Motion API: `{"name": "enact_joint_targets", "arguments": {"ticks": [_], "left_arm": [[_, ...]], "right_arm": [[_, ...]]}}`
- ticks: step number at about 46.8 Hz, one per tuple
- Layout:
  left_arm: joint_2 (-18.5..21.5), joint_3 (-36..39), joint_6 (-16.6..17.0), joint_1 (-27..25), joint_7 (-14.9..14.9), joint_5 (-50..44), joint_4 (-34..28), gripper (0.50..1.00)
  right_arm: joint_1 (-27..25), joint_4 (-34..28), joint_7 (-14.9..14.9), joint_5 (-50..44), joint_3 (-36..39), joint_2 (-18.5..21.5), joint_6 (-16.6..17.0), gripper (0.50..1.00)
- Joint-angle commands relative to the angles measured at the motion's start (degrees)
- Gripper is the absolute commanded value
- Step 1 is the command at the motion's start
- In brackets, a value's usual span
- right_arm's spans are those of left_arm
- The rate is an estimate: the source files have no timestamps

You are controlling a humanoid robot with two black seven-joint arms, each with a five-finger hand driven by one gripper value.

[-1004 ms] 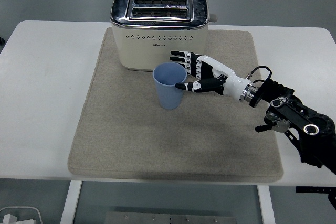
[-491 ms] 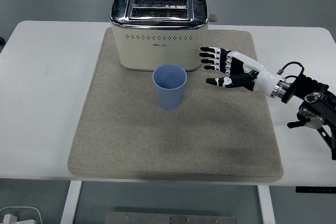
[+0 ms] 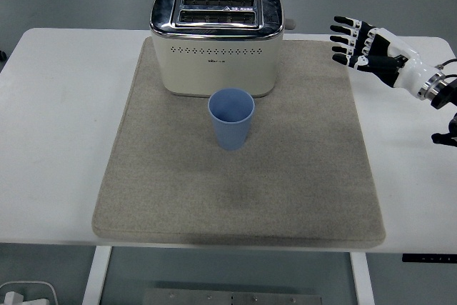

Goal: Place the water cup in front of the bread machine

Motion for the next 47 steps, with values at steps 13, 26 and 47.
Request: {"name": "enact_joint_targets", "arguments": {"ticks": [13,26,47], "left_arm": [[0.0,0.0,0.0,0.05,0.0,-0.01,0.0,1.0],[0.0,0.0,0.0,-0.04,0.0,-0.01,0.0,1.0],[0.0,0.0,0.0,0.05,0.0,-0.01,0.0,1.0]], "right_arm": [[5.58,-7.12,-6.81,7.74,0.17,9.98,-5.11,0.928],[7.52,-8.35,-9.98,13.9,0.25,10.25,-8.1,0.928],[7.43,-9.23,-13.23,25.68,0.25,11.39,-15.4,0.928]]}}
